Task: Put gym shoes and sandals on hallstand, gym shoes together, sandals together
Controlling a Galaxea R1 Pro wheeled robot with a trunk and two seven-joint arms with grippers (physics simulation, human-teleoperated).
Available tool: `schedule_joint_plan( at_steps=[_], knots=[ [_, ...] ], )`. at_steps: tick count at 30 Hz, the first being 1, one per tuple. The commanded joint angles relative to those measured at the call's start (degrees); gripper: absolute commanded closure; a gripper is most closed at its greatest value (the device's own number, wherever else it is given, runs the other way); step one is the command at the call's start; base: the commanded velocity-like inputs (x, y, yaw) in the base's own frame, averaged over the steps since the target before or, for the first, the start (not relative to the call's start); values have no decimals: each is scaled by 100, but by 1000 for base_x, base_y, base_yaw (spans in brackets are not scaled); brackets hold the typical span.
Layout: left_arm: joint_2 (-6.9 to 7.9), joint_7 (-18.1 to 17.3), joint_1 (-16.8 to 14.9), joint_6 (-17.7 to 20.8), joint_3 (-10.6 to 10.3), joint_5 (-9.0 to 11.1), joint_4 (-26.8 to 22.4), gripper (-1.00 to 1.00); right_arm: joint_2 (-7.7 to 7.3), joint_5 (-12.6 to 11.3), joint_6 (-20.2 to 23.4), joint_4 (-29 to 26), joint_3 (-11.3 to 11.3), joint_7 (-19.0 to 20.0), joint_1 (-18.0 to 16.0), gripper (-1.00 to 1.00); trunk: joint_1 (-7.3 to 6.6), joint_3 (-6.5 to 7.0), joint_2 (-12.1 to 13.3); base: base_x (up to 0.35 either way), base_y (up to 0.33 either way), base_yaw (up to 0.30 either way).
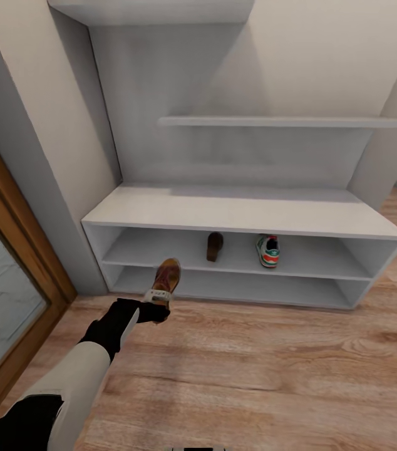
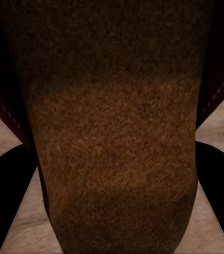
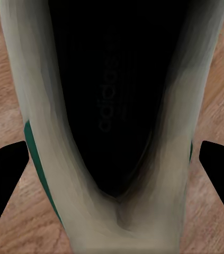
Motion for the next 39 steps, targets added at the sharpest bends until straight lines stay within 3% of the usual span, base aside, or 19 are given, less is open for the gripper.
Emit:
schedule_joint_plan(
  at_steps=[1, 30, 39],
  knots=[
    [-4, -44, -1, 19, 24, -58, -11, 100, 1, 54, -23, 6, -50, 40, -8, 100, 2, -5, -2, 321, -51, -93],
    [-4, -35, -2, -9, 35, -57, -13, 100, 1, 54, -21, 6, -49, 31, -8, 100, 2, -5, -2, 228, -39, -29],
    [-4, -35, -2, -9, 46, -57, -13, 100, 1, 54, -21, 6, -51, 31, -10, 100, 2, -5, -2, 61, -17, -79]
  ],
)
